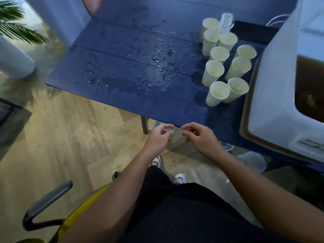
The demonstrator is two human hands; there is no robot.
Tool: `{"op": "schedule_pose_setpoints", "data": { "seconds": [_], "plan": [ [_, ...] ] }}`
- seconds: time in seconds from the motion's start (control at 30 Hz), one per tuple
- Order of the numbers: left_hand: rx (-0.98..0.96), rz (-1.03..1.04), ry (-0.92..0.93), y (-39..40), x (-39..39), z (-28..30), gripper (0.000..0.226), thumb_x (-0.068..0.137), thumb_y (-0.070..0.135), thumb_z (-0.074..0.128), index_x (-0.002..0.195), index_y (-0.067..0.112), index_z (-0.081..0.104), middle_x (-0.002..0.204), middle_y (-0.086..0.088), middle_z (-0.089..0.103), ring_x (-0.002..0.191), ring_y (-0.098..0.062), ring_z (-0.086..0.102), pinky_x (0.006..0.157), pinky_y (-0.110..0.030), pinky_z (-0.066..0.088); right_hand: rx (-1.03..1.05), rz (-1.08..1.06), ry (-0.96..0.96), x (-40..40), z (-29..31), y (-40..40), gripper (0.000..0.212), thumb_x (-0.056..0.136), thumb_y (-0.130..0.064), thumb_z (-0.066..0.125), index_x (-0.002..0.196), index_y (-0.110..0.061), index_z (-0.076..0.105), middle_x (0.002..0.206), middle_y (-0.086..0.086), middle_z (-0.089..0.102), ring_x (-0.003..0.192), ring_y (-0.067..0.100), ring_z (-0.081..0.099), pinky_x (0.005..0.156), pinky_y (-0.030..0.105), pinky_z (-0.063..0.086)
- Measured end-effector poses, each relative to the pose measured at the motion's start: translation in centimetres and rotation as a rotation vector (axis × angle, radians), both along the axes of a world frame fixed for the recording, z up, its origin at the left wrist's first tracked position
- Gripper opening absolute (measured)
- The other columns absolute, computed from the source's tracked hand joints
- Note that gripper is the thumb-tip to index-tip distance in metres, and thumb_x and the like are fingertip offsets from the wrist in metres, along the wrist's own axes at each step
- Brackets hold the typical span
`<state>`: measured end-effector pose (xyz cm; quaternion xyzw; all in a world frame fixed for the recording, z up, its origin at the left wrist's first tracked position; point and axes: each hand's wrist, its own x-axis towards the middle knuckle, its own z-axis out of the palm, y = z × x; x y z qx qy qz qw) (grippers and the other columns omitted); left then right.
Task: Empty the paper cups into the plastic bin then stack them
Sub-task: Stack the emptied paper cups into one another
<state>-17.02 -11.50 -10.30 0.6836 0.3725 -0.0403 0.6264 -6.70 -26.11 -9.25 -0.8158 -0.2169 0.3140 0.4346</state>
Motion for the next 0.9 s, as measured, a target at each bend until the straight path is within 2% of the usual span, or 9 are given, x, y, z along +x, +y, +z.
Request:
{"op": "schedule_pose_setpoints", "data": {
  "seconds": [0.07, 0.13, 0.2, 0.3, 0.47, 0.6, 0.67, 0.8, 0.9],
  "plan": [
    [-0.006, -0.003, -0.047, 0.1, 1.2, 1.2, 0.020, 0.102, 0.012, 0.054, 0.118, 0.016, 0.065, 0.109, -0.006, 0.071, 0.088, -0.013, 0.065, 0.065, -0.011, 0.048, -0.016, 0.001, -0.137, 1.0, 0.8, -0.7, 0.012, 0.094, -0.019, 0.066, 0.101, -0.026, 0.072, 0.084, -0.013, 0.069, 0.075, 0.005, 0.065, 0.071, 0.018, 0.051],
    [-0.002, -0.026, -0.083, 0.4, 2.6, 2.1, 0.019, 0.101, 0.012, 0.055, 0.116, 0.016, 0.066, 0.107, -0.008, 0.072, 0.087, -0.013, 0.065, 0.070, -0.016, 0.053, -0.010, -0.057, -0.252, 1.9, 1.7, -1.0, 0.013, 0.095, -0.018, 0.064, 0.104, -0.025, 0.071, 0.088, -0.019, 0.067, 0.077, -0.001, 0.063, 0.070, 0.011, 0.047],
    [0.007, -0.055, -0.109, 0.6, 3.6, 2.7, 0.018, 0.101, 0.012, 0.056, 0.114, 0.017, 0.067, 0.107, -0.008, 0.072, 0.087, -0.015, 0.067, 0.080, -0.025, 0.055, 0.016, -0.136, -0.334, 2.8, 2.1, -1.2, 0.014, 0.096, -0.015, 0.063, 0.105, -0.022, 0.071, 0.092, -0.016, 0.067, 0.079, -0.001, 0.063, 0.070, 0.011, 0.047],
    [0.001, -0.134, -0.128, 1.5, 5.4, 2.6, 0.016, 0.101, 0.013, 0.057, 0.111, 0.020, 0.068, 0.104, -0.006, 0.072, 0.089, -0.017, 0.069, 0.084, -0.030, 0.058, 0.007, -0.230, -0.406, 4.9, 2.4, -1.2, 0.013, 0.096, -0.014, 0.062, 0.105, -0.020, 0.070, 0.095, -0.014, 0.066, 0.083, 0.003, 0.063, 0.073, 0.014, 0.051],
    [0.027, -0.296, -0.126, 4.5, 8.1, 2.0, 0.017, 0.099, 0.009, 0.058, 0.109, 0.017, 0.069, 0.101, -0.009, 0.072, 0.088, -0.016, 0.068, 0.079, -0.024, 0.056, -0.050, -0.283, -0.518, 8.7, 2.9, -1.0, 0.016, 0.092, -0.007, 0.066, 0.101, -0.018, 0.072, 0.093, -0.012, 0.065, 0.080, -0.007, 0.057, 0.074, 0.003, 0.039],
    [0.065, -0.405, -0.136, 7.0, 11.9, 1.5, 0.021, 0.095, 0.004, 0.060, 0.103, 0.021, 0.069, 0.095, -0.003, 0.073, 0.087, -0.018, 0.069, 0.089, -0.037, 0.058, -0.070, -0.433, -0.570, 11.4, 3.2, 0.0, 0.020, 0.090, -0.003, 0.065, 0.101, -0.016, 0.073, 0.093, -0.008, 0.066, 0.074, 0.008, 0.056, 0.072, 0.015, 0.043],
    [0.096, -0.463, -0.131, 7.7, 13.9, 1.1, 0.024, 0.093, 0.004, 0.062, 0.102, 0.025, 0.068, 0.094, 0.001, 0.072, 0.082, -0.010, 0.066, 0.085, -0.032, 0.056, -0.082, -0.510, -0.552, 12.5, 3.4, 0.4, 0.024, 0.090, -0.001, 0.062, 0.103, -0.018, 0.074, 0.096, -0.011, 0.064, 0.076, 0.009, 0.057, 0.073, 0.017, 0.045],
    [0.154, -0.630, -0.101, 7.5, 17.1, 0.0, 0.029, 0.090, 0.008, 0.067, 0.104, 0.034, 0.063, 0.097, 0.010, 0.070, 0.075, 0.002, 0.063, 0.075, -0.017, 0.053, -0.090, -0.605, -0.528, 13.5, 3.1, -0.1, 0.032, 0.087, 0.001, 0.065, 0.108, -0.020, 0.073, 0.106, -0.015, 0.060, 0.087, 0.006, 0.056, 0.078, 0.007, 0.040],
    [0.147, -0.721, -0.052, 6.5, 18.8, -0.8, 0.042, 0.088, 0.015, 0.074, 0.122, 0.031, 0.057, 0.111, 0.012, 0.063, 0.093, -0.006, 0.062, 0.078, -0.013, 0.048, -0.119, -0.608, -0.536, 13.9, 2.5, -0.8, 0.035, 0.086, 0.002, 0.064, 0.112, -0.020, 0.072, 0.114, -0.010, 0.062, 0.098, 0.013, 0.058, 0.086, 0.020, 0.047]
  ]
}}
